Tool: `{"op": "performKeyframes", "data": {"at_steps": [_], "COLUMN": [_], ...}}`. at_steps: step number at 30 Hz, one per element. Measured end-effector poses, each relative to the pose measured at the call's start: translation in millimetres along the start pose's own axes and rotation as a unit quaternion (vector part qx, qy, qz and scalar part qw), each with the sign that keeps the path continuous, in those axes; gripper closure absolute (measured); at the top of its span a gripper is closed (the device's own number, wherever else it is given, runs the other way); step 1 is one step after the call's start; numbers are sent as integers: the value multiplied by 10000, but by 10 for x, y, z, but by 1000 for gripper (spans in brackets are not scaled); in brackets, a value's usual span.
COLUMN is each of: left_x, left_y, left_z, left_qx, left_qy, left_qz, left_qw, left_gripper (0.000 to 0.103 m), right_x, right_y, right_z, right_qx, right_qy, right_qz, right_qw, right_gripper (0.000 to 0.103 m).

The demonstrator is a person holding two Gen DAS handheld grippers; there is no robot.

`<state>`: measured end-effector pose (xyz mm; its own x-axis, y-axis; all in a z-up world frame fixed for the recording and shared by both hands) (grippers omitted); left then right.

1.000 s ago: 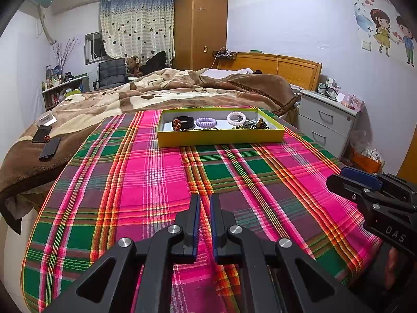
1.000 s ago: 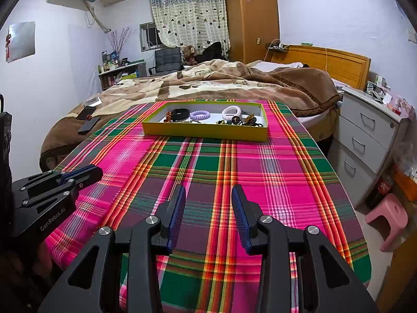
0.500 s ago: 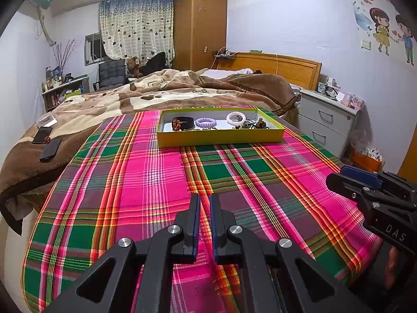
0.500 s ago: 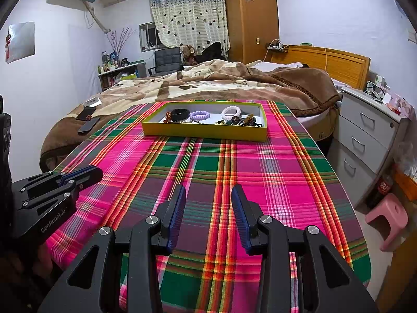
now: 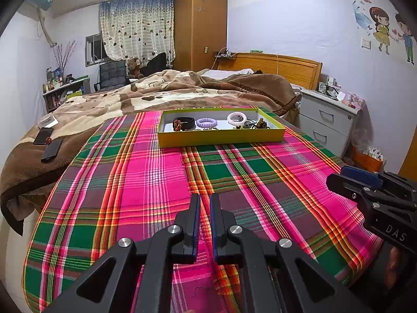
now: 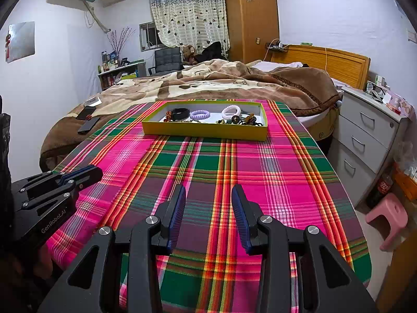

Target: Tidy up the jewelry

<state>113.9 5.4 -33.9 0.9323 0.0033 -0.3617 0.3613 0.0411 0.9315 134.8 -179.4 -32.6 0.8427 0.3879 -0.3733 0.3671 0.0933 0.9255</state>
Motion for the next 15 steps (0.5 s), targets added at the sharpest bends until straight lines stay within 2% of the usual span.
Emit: {"op": "performKeyframes", "data": {"at_steps": [15], "left_x": [-1], "left_y": [-37], "left_z": [-19], "left_qx": [21], "left_qy": [53], "left_qz": [-27], "left_qw": [10000], "left_gripper": [97], "right_x": [-5], "right_y": [-5], "right_z": [-3], "right_qx": [6], "right_qy": [7], "right_qz": [-6], "right_qw": [10000], "right_gripper": [66]}}
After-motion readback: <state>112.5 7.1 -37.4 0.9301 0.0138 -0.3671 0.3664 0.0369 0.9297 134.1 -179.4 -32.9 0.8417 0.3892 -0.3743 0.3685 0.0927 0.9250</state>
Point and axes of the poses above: each gripper's, at about its wrist camera, not at the fingertips, and x roughly the way its jaws point, z to its right, y to its top, the point moved 8 cm from there along x, roughly the way its jaws point, and after that the axes turned 13 degrees about z, right-handed, at the moved point
